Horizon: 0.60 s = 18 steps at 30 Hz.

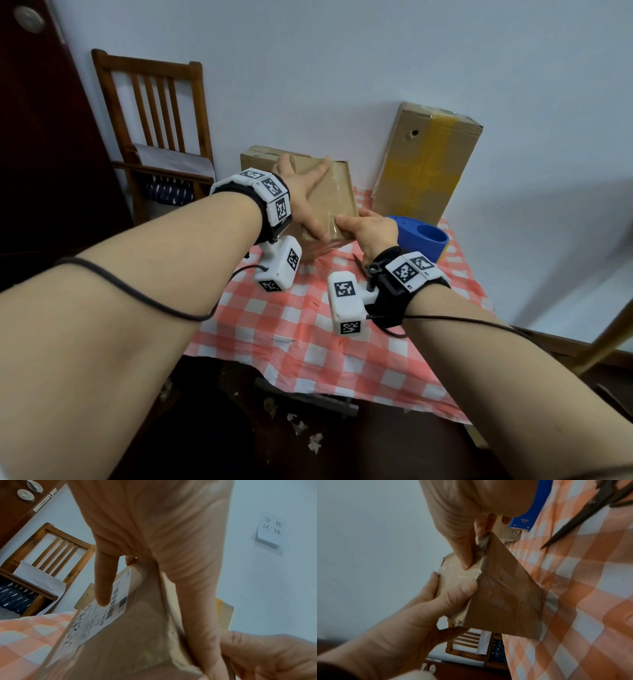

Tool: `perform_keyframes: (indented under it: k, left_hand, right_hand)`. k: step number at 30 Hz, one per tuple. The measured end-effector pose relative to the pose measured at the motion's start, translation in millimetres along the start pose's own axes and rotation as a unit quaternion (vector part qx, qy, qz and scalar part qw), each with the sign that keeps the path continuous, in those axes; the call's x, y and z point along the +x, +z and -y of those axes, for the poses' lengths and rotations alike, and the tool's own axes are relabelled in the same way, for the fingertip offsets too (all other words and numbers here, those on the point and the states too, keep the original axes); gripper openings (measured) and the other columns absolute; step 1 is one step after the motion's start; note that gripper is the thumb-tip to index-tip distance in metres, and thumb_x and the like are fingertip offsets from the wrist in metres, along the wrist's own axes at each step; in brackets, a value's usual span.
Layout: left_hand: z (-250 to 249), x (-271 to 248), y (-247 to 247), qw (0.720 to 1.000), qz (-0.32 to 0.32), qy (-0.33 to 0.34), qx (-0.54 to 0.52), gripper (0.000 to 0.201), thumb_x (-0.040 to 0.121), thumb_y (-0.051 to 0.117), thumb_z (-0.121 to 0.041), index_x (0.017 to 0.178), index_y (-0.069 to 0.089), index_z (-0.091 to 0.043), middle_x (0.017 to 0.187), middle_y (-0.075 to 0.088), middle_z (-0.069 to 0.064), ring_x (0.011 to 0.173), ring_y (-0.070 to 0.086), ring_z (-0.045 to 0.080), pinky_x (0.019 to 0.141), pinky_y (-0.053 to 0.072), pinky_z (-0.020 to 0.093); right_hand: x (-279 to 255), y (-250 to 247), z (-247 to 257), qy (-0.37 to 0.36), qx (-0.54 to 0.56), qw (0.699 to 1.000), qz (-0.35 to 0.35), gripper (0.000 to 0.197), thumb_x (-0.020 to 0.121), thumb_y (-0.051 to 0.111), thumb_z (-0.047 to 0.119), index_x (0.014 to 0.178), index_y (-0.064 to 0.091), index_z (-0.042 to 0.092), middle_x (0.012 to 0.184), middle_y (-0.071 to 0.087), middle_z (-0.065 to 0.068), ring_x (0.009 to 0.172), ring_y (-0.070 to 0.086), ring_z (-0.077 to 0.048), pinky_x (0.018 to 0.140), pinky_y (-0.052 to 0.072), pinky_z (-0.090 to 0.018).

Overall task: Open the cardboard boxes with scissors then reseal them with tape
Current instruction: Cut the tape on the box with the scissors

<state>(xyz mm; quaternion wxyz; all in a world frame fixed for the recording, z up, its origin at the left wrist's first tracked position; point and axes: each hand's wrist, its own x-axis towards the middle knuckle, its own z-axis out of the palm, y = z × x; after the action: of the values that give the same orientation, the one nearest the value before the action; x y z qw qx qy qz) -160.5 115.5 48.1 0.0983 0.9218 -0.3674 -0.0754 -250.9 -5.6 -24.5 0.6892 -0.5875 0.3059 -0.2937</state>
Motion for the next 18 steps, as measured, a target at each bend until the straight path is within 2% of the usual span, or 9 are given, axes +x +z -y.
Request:
perform_keyframes:
  k: [2, 3, 6, 8, 10, 12, 13, 15, 18]
  left_hand:
    - [-2, 1, 0, 1.000, 0.000, 0.003, 0.003, 0.137, 0.044, 0.087, -0.062, 0.141, -0.011, -0.059, 0.151, -0.006, 0.012, 0.140, 0.012, 0.042, 0.112, 0.029, 0.051]
    - [-3, 1, 0, 1.000, 0.000, 0.003, 0.005, 0.138, 0.043, 0.086, -0.062, 0.140, -0.011, -0.060, 0.150, -0.006, 0.011, 0.140, 0.011, 0.042, 0.112, 0.029, 0.052]
    - [-4, 2, 0, 1.000, 0.001, 0.005, 0.010, 0.138, 0.043, 0.086, -0.063, 0.139, -0.012, -0.061, 0.151, -0.007, 0.010, 0.141, 0.009, 0.041, 0.112, 0.028, 0.052]
    - [-1, 1, 0, 1.000, 0.002, 0.003, 0.010, 0.137, 0.044, 0.086, -0.062, 0.140, -0.013, -0.059, 0.151, -0.010, 0.012, 0.141, 0.010, 0.042, 0.113, 0.027, 0.051]
    - [2, 1, 0, 1.000, 0.004, -0.001, 0.004, 0.138, 0.044, 0.086, -0.062, 0.141, -0.012, -0.059, 0.151, -0.010, 0.014, 0.140, 0.014, 0.045, 0.113, 0.028, 0.050]
    - [5, 0, 0, 1.000, 0.002, -0.005, -0.001, 0.139, 0.043, 0.086, -0.063, 0.141, -0.012, -0.058, 0.150, -0.008, 0.015, 0.138, 0.018, 0.047, 0.113, 0.029, 0.049]
    - [6, 0, 0, 1.000, 0.001, -0.006, -0.002, 0.139, 0.042, 0.086, -0.063, 0.141, -0.011, -0.058, 0.150, -0.008, 0.015, 0.138, 0.018, 0.047, 0.113, 0.029, 0.049]
    - [4, 1, 0, 1.000, 0.001, -0.006, -0.005, 0.138, 0.043, 0.086, -0.064, 0.141, -0.011, -0.058, 0.151, -0.008, 0.015, 0.138, 0.018, 0.047, 0.113, 0.029, 0.050]
    - [2, 2, 0, 1.000, 0.001, -0.001, -0.005, 0.139, 0.041, 0.087, -0.064, 0.141, -0.010, -0.059, 0.150, -0.006, 0.014, 0.138, 0.018, 0.047, 0.112, 0.030, 0.051]
  right_hand:
    - [-3, -1, 3, -0.019, -0.015, 1.000, -0.017, 0.058, 0.063, 0.084, 0.003, 0.115, 0.059, 0.003, 0.100, 0.070, -0.011, 0.091, 0.069, -0.025, 0.086, 0.056, -0.042]
    - [-3, -1, 2, -0.035, -0.034, 0.998, -0.029, 0.057, 0.064, 0.084, 0.005, 0.116, 0.059, 0.006, 0.095, 0.069, -0.006, 0.092, 0.068, -0.023, 0.087, 0.056, -0.041]
    - [-5, -1, -1, -0.122, -0.164, 0.976, -0.079, 0.046, 0.064, 0.085, 0.023, 0.105, 0.064, 0.017, 0.074, 0.064, 0.017, 0.104, 0.062, -0.015, 0.097, 0.047, -0.041]
    - [-8, -1, -4, -0.151, -0.217, 0.962, -0.066, 0.033, 0.063, 0.083, 0.036, 0.090, 0.072, 0.020, 0.076, 0.059, 0.026, 0.113, 0.057, -0.015, 0.101, 0.042, -0.043]
    - [-2, -1, -6, -0.132, -0.202, 0.970, -0.031, 0.035, 0.055, 0.078, 0.051, 0.080, 0.072, 0.027, 0.102, 0.067, 0.013, 0.117, 0.055, -0.019, 0.103, 0.041, -0.046]
    - [4, 1, -4, -0.062, -0.172, 0.983, 0.006, 0.054, 0.056, 0.069, 0.057, 0.094, 0.070, 0.019, 0.123, 0.062, -0.007, 0.120, 0.054, -0.024, 0.106, 0.040, -0.045]
    - [0, 3, 1, -0.019, -0.150, 0.988, 0.025, 0.056, 0.064, 0.068, 0.053, 0.100, 0.066, 0.011, 0.121, 0.062, -0.011, 0.116, 0.057, -0.027, 0.104, 0.042, -0.045]
    - [-6, 5, 7, 0.033, -0.122, 0.990, 0.067, 0.033, 0.088, 0.062, 0.034, 0.099, 0.063, 0.002, 0.114, 0.065, -0.018, 0.106, 0.062, -0.030, 0.101, 0.045, -0.046]
    - [-9, 0, 5, 0.111, -0.043, 0.989, 0.092, 0.023, 0.094, 0.057, 0.024, 0.102, 0.061, 0.003, 0.119, 0.063, -0.022, 0.105, 0.063, -0.032, 0.097, 0.048, -0.049]
